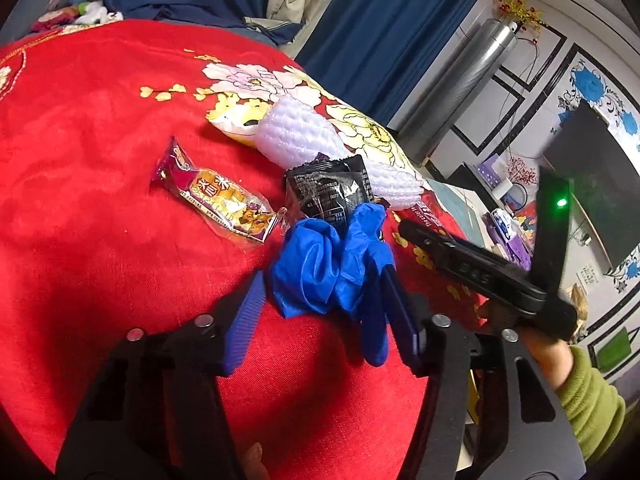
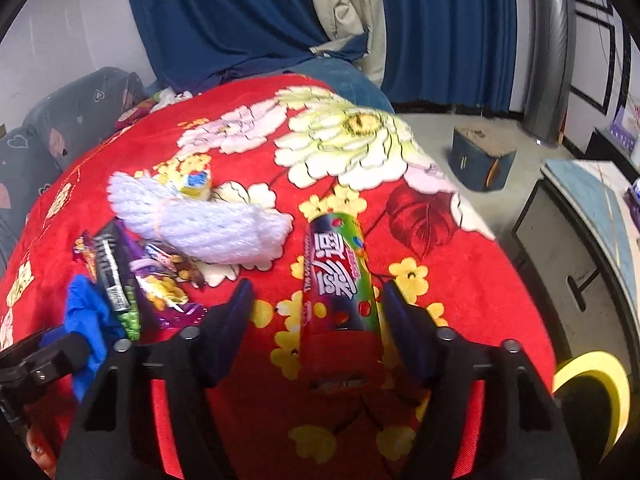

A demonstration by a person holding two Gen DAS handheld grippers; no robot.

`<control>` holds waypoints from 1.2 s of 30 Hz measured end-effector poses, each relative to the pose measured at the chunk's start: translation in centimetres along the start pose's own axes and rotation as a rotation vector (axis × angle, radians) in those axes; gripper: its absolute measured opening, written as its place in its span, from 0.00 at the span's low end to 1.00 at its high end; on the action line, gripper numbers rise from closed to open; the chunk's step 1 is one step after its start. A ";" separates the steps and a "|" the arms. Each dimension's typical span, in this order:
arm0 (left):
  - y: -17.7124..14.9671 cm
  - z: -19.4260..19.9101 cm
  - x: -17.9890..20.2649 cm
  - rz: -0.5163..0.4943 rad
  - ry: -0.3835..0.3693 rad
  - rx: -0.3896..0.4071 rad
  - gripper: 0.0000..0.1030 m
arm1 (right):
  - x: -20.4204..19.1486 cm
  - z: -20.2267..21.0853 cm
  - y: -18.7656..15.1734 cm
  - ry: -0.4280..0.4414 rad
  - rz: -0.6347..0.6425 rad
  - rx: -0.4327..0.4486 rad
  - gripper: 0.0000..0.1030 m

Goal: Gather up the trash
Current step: 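Grasp the blue glove with the left tool while the right tool grasps the red candy tube, then carry the blue glove and red candy tube over the bin with both tools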

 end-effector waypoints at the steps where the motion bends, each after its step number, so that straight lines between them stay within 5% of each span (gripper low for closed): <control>1: 0.0 0.0 0.0 0.002 -0.002 -0.001 0.42 | 0.2 -0.3 -0.2 -0.004 -0.010 -0.006 0.53; 6: -0.1 0.0 -0.1 0.014 -0.014 -0.008 0.32 | 0.5 -0.3 -0.7 -0.017 -0.024 0.018 0.32; 17: -0.1 0.7 0.2 0.008 -0.019 0.003 0.11 | 0.2 1.7 -2.9 -0.010 -0.006 0.047 0.31; 28: 1.9 5.0 1.3 -0.028 0.004 0.142 0.08 | 0.0 4.8 -4.8 0.045 0.002 0.040 0.31; 36: 2.1 6.2 3.4 -0.090 -0.017 0.172 0.08 | -0.7 8.0 -5.5 0.092 0.016 0.071 0.31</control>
Point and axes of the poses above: each gripper's, at about its wrist camera, not at the fingertips, and z roughly against the way its jaws point, x to its right, y to its top, the point moved 1 cm from there along -z, roughly the way its jaws point, and after that the axes turned 10 degrees about -y, right-handed, at the moved point
